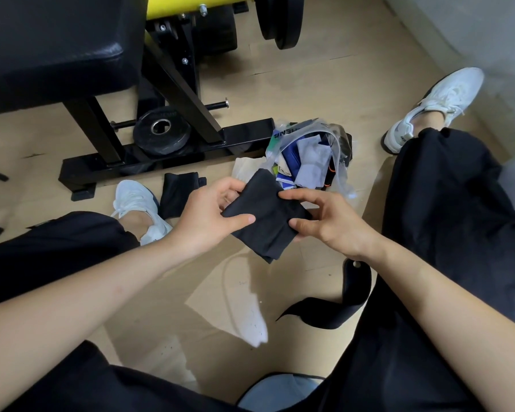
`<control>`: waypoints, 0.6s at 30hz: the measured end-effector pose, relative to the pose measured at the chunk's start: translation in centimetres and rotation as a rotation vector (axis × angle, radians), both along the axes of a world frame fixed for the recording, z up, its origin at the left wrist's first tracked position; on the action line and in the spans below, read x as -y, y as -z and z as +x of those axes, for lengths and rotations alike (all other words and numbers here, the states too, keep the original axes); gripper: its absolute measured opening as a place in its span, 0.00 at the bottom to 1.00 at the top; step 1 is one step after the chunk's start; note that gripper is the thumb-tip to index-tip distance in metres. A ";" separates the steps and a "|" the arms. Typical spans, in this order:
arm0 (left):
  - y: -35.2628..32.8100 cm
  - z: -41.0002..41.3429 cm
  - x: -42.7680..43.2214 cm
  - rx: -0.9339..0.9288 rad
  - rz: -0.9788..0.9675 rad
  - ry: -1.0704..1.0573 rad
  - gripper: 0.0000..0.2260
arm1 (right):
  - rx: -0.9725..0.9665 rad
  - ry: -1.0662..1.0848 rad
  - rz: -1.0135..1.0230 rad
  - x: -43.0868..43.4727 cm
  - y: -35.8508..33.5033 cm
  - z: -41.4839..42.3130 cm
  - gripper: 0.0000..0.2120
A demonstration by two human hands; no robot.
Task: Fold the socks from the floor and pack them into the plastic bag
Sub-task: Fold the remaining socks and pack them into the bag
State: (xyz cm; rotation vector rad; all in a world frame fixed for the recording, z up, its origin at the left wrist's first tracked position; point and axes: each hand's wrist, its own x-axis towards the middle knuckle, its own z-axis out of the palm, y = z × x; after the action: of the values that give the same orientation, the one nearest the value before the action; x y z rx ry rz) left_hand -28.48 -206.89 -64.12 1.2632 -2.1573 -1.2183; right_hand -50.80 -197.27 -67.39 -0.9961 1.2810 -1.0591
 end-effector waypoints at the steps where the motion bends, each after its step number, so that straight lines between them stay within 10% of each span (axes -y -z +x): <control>1: 0.0 0.0 -0.2 0.013 -0.071 0.015 0.18 | 0.008 0.009 0.016 0.0 0.0 0.0 0.22; 18: 1.4 0.1 -1.6 0.001 -0.604 0.489 0.19 | 0.297 0.193 0.142 0.3 -1.0 0.7 0.14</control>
State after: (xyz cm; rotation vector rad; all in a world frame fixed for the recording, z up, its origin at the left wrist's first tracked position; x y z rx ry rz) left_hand -28.35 -205.33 -65.52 0.5019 -2.6354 -0.6078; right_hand -50.14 -197.52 -66.43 -0.5911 1.2033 -1.1964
